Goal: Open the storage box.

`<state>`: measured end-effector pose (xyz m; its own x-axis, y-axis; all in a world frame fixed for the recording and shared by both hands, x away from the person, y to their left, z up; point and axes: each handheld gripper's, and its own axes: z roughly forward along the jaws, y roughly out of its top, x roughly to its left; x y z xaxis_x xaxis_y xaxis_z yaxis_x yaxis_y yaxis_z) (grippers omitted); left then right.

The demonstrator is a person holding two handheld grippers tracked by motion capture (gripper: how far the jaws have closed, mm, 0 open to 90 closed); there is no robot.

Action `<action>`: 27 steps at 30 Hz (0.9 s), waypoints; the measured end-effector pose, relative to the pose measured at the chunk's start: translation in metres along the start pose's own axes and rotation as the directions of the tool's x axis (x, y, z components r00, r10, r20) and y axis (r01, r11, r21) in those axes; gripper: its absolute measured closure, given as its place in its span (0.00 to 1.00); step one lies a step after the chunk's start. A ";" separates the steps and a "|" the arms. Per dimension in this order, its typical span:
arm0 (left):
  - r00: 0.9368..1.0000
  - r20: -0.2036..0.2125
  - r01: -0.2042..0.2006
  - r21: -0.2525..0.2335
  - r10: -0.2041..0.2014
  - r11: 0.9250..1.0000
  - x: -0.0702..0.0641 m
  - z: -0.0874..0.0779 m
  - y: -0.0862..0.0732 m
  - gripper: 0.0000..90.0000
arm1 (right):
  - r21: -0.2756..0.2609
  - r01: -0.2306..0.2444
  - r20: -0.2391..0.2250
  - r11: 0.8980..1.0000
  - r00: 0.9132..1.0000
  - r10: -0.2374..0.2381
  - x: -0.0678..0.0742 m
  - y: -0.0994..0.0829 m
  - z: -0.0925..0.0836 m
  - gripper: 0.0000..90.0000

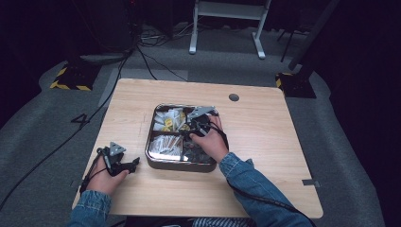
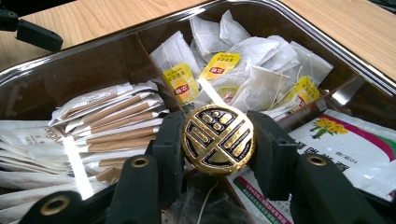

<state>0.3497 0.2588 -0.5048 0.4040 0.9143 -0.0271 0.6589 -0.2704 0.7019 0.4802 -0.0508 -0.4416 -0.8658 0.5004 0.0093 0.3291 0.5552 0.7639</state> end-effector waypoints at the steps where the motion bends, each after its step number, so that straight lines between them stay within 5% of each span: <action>1: 1.000 -0.001 0.000 0.001 0.000 1.000 0.000 0.000 0.000 0.26 | 0.002 0.000 0.000 1.000 1.000 0.000 0.000 0.001 -0.001 0.65; 9: 0.999 0.035 -0.030 0.006 0.030 1.000 0.007 -0.003 -0.001 0.29 | -0.025 0.000 0.006 1.000 1.000 0.000 -0.001 0.009 -0.012 0.65; 14: 0.999 0.033 -0.013 0.023 0.013 1.000 0.007 -0.006 0.001 0.34 | -0.044 0.008 0.008 0.999 1.000 -0.008 -0.003 0.016 -0.025 0.65; 21: 0.998 0.048 0.028 -0.018 -0.027 0.999 0.006 -0.014 0.006 0.33 | -0.058 0.015 0.022 0.998 1.000 -0.013 -0.009 0.019 -0.041 0.65; 27: 0.999 0.016 0.028 -0.005 -0.028 1.000 0.009 -0.017 0.006 0.32 | -0.066 0.019 0.033 0.998 0.999 -0.017 -0.016 0.020 -0.057 0.65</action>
<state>0.3466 0.2706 -0.4891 0.3952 0.9168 -0.0579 0.6672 -0.2431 0.7041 0.4786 -0.0857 -0.3900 -0.8582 0.5127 -0.0248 0.2870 0.5193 0.8049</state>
